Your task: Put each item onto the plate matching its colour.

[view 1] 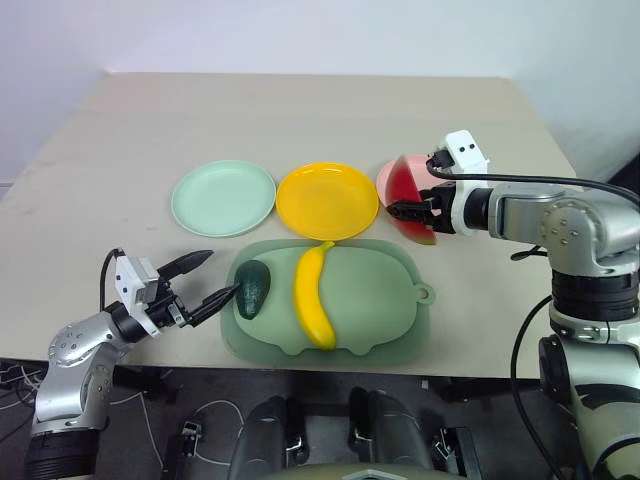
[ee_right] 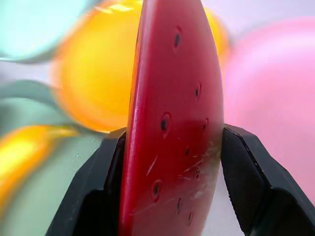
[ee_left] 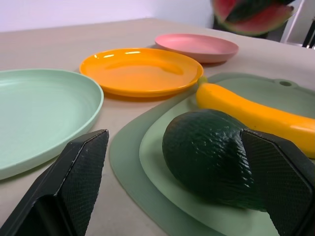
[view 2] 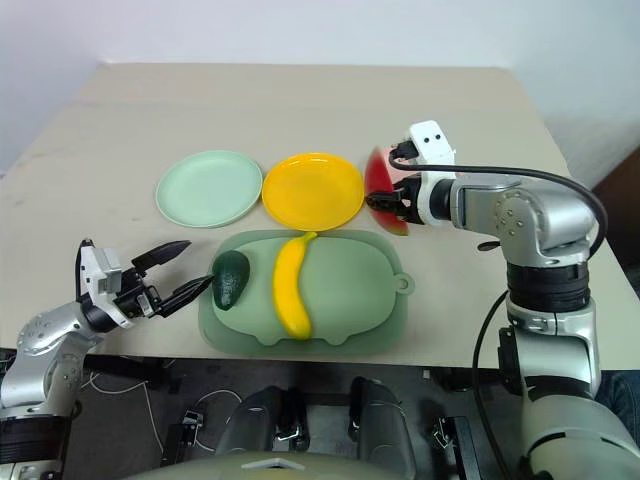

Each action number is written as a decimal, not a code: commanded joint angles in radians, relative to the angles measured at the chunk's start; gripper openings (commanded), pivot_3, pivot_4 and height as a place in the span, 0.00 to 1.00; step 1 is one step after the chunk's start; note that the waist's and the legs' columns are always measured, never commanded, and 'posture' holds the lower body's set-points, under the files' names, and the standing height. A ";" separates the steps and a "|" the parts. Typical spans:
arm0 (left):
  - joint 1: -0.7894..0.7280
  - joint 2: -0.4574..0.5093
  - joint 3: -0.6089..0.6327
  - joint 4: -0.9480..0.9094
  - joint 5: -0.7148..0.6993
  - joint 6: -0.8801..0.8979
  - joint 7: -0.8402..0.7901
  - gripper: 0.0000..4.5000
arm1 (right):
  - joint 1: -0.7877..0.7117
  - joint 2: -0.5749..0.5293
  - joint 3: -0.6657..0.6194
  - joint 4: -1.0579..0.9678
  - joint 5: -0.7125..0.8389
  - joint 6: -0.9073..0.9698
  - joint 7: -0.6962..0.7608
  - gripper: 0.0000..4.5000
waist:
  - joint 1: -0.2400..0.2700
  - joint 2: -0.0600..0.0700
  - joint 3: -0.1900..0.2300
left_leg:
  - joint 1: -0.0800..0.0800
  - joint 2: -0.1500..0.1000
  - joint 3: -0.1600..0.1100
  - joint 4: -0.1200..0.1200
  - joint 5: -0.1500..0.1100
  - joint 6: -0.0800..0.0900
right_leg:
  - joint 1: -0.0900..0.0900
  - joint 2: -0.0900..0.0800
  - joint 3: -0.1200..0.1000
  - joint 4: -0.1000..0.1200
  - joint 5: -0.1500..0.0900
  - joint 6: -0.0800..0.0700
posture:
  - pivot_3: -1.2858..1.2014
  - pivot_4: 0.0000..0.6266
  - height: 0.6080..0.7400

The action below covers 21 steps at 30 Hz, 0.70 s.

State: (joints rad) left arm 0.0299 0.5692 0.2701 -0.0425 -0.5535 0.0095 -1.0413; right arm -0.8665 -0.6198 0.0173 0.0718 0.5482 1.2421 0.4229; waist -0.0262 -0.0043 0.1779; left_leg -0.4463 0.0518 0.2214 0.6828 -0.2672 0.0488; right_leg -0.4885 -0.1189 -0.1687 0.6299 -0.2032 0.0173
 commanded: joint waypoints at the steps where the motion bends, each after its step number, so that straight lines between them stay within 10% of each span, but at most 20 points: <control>1: 0.020 -0.003 0.028 -0.067 -0.003 -0.020 0.027 1.00 | -0.115 0.025 0.048 0.320 -0.153 -0.259 0.029 0.54 | -0.012 0.000 0.000 | 0.000 0.000 0.001 0.000 0.000 0.000 | -0.001 0.000 0.000 0.001 0.001 0.001 | 0.52 0.24 0.67; 10: 0.086 0.000 0.059 -0.114 -0.013 -0.021 0.048 1.00 | -0.288 0.116 0.035 0.795 -0.304 -0.534 0.083 0.54 | -0.023 0.001 0.001 | -0.001 0.001 0.002 0.000 0.002 -0.002 | -0.004 0.001 0.001 0.005 0.001 0.003 | 0.52 0.24 0.67; 16: 0.130 0.006 0.087 -0.154 -0.021 -0.011 0.063 1.00 | -0.316 0.143 0.037 0.861 -0.364 -0.596 0.112 0.97 | -0.025 0.001 0.001 | 0.000 0.001 0.003 0.000 0.002 -0.002 | -0.004 0.000 0.001 0.006 0.001 0.003 | 0.52 0.24 0.67; 21: 0.149 0.009 0.096 -0.190 -0.024 0.006 0.079 1.00 | -0.322 0.112 0.024 0.807 -0.379 -0.545 0.148 0.99 | -0.021 0.001 0.001 | 0.000 0.001 0.003 0.001 0.002 -0.002 | -0.004 0.000 0.002 0.006 0.001 0.003 | 0.52 0.24 0.67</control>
State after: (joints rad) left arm 0.1753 0.5661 0.3366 -0.1921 -0.5588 0.0157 -0.9708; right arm -1.1449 -0.4804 0.0685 0.9353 0.1707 0.6822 0.5516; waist -0.0477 -0.0031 0.1787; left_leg -0.4465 0.0528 0.2239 0.6835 -0.2655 0.0464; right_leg -0.4928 -0.1190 -0.1670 0.6358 -0.2020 0.0201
